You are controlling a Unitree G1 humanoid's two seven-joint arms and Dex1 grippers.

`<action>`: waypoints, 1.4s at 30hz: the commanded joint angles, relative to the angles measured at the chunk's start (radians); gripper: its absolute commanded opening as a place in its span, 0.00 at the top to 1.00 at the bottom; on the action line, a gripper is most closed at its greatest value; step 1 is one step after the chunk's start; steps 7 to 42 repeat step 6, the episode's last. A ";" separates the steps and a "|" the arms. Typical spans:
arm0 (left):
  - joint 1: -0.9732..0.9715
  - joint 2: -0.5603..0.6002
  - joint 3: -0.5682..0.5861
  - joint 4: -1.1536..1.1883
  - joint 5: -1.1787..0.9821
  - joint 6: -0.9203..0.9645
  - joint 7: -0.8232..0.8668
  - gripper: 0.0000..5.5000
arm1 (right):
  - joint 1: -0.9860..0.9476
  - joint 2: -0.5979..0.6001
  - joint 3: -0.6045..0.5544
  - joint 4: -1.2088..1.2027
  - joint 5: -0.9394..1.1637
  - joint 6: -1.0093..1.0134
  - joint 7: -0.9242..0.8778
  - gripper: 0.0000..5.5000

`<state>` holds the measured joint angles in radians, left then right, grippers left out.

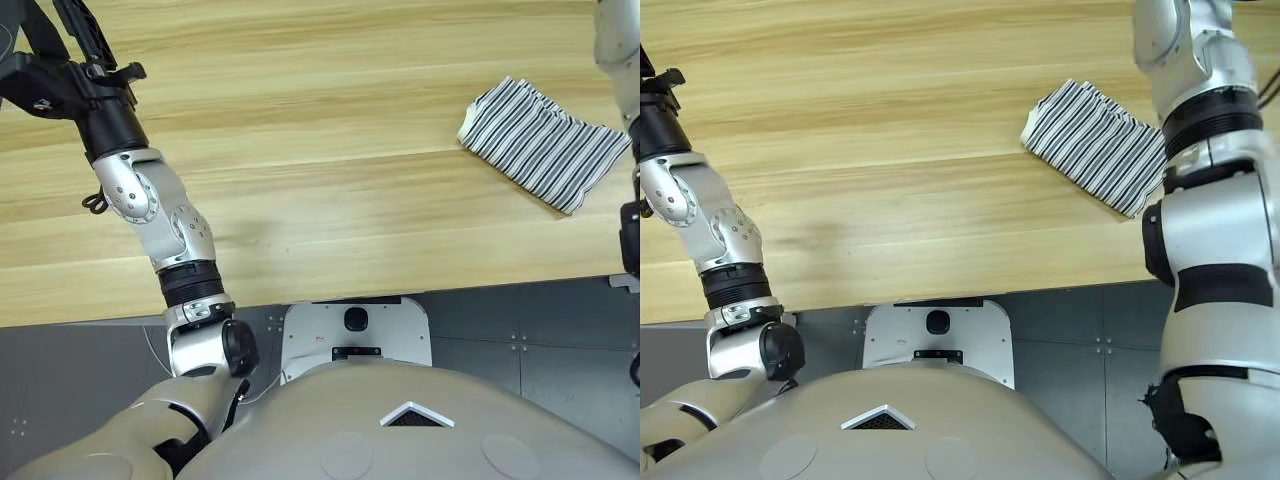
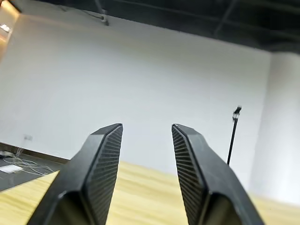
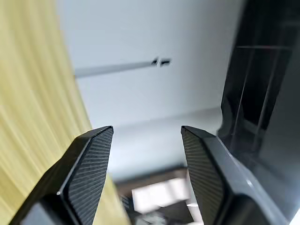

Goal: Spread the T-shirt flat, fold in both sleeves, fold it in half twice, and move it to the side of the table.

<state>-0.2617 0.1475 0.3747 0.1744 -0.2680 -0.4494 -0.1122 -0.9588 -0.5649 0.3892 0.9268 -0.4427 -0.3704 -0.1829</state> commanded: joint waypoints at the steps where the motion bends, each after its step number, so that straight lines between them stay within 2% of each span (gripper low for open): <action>1: 0.136 0.103 -0.026 -0.149 0.138 0.002 -0.039 0.64 | 0.587 0.196 -0.162 -0.549 0.484 -0.131 0.082 0.51; 3: 0.193 0.083 -0.003 -0.186 0.074 0.033 -0.036 0.64 | 0.674 0.274 -0.156 -0.530 0.523 -0.185 0.095 0.51; 6: 0.255 0.046 0.011 -0.207 -0.013 0.079 -0.032 0.64 | 0.740 0.323 -0.203 -0.558 0.561 -0.182 0.108 0.51; 42: 0.255 0.046 0.011 -0.207 -0.013 0.079 -0.032 0.64 | 0.740 0.323 -0.203 -0.558 0.561 -0.182 0.108 0.51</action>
